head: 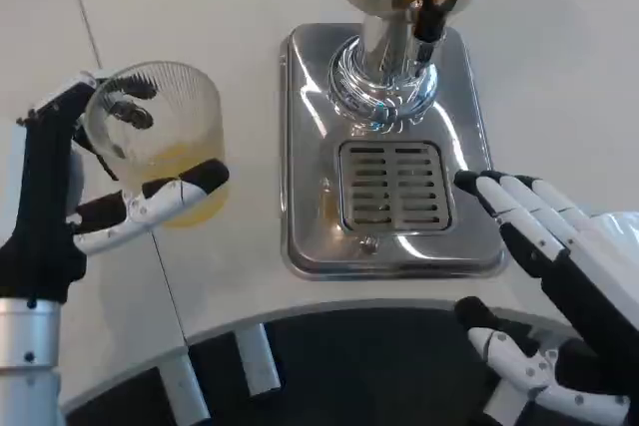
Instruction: Grasp the cup under the faucet to collect the drink, then remove the cup.
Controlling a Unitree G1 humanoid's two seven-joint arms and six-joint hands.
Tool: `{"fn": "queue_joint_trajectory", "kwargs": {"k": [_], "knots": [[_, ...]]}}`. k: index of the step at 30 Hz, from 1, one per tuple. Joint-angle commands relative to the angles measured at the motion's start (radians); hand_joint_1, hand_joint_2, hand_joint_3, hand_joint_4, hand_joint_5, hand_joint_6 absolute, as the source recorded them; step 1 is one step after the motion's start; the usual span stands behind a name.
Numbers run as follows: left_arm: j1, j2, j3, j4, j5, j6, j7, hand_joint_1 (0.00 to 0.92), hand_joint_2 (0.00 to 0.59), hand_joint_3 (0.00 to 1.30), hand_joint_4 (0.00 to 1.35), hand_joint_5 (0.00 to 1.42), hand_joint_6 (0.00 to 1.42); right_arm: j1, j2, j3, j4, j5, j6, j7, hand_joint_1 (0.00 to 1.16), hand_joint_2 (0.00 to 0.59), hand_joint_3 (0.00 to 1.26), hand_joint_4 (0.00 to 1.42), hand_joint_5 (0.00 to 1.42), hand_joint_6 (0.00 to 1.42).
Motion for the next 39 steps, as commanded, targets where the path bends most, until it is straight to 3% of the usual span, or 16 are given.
{"fn": "queue_joint_trajectory", "kwargs": {"k": [1, 9, 18, 23, 28, 34, 39], "knots": [[0.033, -0.01, 0.015, -0.079, -0.02, -0.043, -0.038, 0.776, 0.0, 1.09, 1.16, 1.41, 1.42, 0.023, -0.022, -0.016, 0.005, -0.017, -0.062, -0.028, 0.21, 0.499, 0.01, 0.0, 0.0, 0.08], [0.132, -0.021, 0.021, -0.205, -0.055, -0.09, -0.131, 0.776, 0.0, 1.09, 1.16, 1.41, 1.42, 0.092, -0.029, -0.063, 0.005, -0.006, -0.21, -0.106, 0.21, 0.516, 0.01, 0.0, 0.0, 0.04], [0.246, -0.054, 0.023, -0.335, -0.057, -0.132, -0.19, 0.776, 0.0, 1.09, 1.16, 1.41, 1.42, 0.133, -0.016, -0.081, 0.016, 0.011, -0.298, -0.143, 0.2, 0.52, 0.01, 0.0, 0.0, 0.03], [0.302, -0.069, 0.028, -0.393, -0.053, -0.154, -0.215, 0.776, 0.0, 1.09, 1.16, 1.41, 1.42, 0.17, -0.003, -0.096, 0.03, 0.008, -0.364, -0.196, 0.18, 0.527, 0.0, 0.0, 0.0, 0.01], [0.362, -0.092, 0.006, -0.433, -0.035, -0.176, -0.229, 0.776, 0.0, 1.09, 1.16, 1.41, 1.42, 0.243, 0.035, -0.114, 0.043, -0.011, -0.462, -0.286, 0.17, 0.532, 0.0, 0.0, 0.0, 0.0], [0.392, -0.119, -0.019, -0.451, -0.016, -0.191, -0.239, 0.777, 0.0, 1.09, 1.16, 1.41, 1.42, 0.304, 0.061, -0.124, 0.05, -0.009, -0.519, -0.319, 0.16, 0.532, 0.0, 0.0, 0.0, 0.0], [0.395, -0.131, -0.033, -0.44, -0.013, -0.193, -0.247, 0.777, 0.0, 1.09, 1.16, 1.41, 1.42, 0.312, 0.063, -0.123, 0.044, -0.005, -0.527, -0.306, 0.15, 0.533, 0.0, 0.0, 0.0, 0.0]]}}
